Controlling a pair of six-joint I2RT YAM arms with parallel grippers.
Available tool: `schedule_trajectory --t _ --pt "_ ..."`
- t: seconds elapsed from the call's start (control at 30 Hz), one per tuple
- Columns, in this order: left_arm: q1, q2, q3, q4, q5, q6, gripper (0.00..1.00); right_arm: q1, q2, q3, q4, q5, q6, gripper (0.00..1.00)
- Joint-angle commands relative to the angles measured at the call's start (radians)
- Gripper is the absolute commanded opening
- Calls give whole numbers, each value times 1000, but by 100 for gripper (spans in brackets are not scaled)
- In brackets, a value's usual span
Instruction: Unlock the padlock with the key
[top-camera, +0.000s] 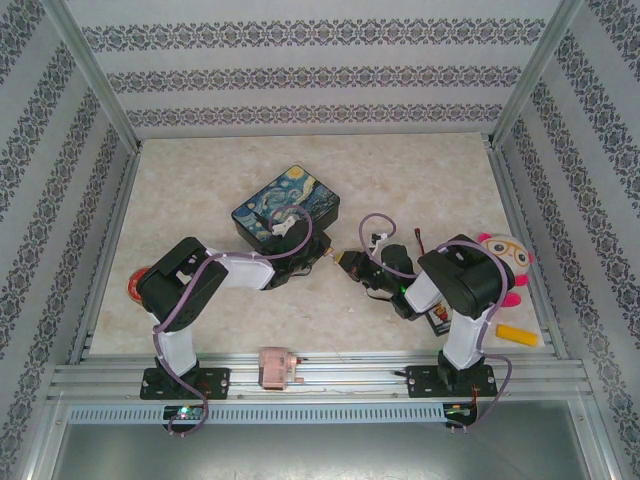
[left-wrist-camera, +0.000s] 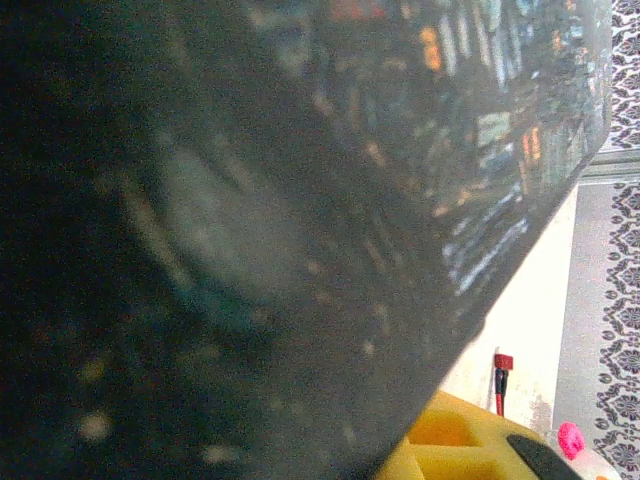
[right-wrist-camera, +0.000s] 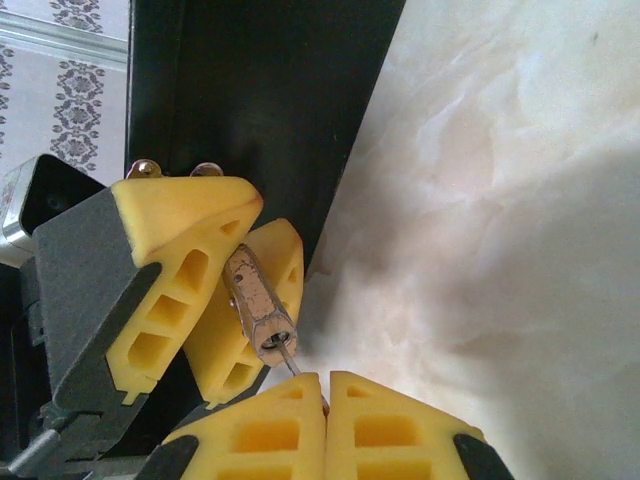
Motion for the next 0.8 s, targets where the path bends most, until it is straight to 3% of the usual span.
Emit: schedule_trajectory --t 0.0,0.77 --pt "-22 24 -20 6 203 -80 24 -10 18 58 77 8 17 0" --pt "-28 21 -36 15 202 -86 22 0 -14 61 74 29 38 0"
